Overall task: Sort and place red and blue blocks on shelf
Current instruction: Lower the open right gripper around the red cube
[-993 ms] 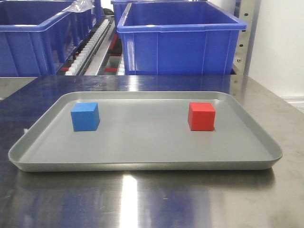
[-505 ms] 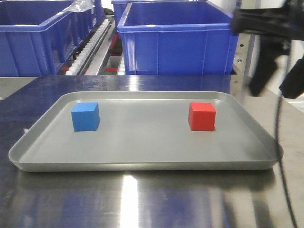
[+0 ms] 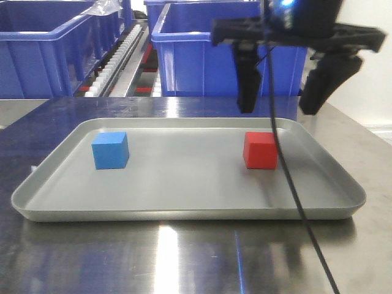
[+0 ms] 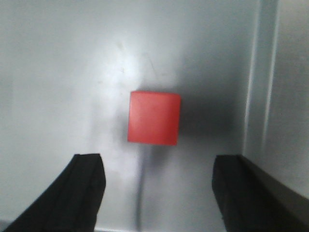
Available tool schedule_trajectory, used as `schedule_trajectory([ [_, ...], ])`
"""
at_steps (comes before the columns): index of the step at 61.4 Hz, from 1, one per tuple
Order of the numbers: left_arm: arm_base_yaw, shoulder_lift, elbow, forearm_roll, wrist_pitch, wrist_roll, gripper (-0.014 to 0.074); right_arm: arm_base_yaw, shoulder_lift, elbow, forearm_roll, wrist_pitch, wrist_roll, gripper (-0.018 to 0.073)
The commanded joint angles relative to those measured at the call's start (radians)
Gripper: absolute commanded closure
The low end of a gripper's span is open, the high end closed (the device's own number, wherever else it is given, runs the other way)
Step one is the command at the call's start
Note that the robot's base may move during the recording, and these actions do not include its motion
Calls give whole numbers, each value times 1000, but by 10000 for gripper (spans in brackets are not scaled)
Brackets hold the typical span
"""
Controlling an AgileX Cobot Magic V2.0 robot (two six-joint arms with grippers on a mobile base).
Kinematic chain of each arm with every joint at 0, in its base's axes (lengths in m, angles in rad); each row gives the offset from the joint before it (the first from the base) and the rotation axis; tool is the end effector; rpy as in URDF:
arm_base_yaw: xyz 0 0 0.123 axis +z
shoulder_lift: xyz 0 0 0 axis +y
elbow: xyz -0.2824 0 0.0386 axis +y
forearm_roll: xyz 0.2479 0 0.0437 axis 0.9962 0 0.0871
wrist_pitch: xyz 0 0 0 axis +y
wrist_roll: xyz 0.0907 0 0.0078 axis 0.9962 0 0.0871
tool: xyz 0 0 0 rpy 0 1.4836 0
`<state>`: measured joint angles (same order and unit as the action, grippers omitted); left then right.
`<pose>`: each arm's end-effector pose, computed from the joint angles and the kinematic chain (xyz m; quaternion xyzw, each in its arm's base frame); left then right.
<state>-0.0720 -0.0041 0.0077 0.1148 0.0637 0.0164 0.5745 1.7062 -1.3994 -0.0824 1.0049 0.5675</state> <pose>0.0564 -0.0034 0.2050 0.0683 0.6965 0.0236 0.7139 0.3029 0.1885 0.2790 -0.0192 0.9842 0.0610 0.1654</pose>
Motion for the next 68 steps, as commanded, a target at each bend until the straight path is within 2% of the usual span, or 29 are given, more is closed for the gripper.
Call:
schedule_trajectory([
  [1, -5, -16, 26, -4, -87, -2, 472, 0, -11, -48, -14, -9, -1, -17],
  [20, -5, -16, 26, -4, -87, -2, 472, -9, 53, -48, -14, -68, -1, -17],
  [68, -5, -16, 26, -4, -87, -2, 472, -33, 106, -48, 5, -84, -1, -17],
])
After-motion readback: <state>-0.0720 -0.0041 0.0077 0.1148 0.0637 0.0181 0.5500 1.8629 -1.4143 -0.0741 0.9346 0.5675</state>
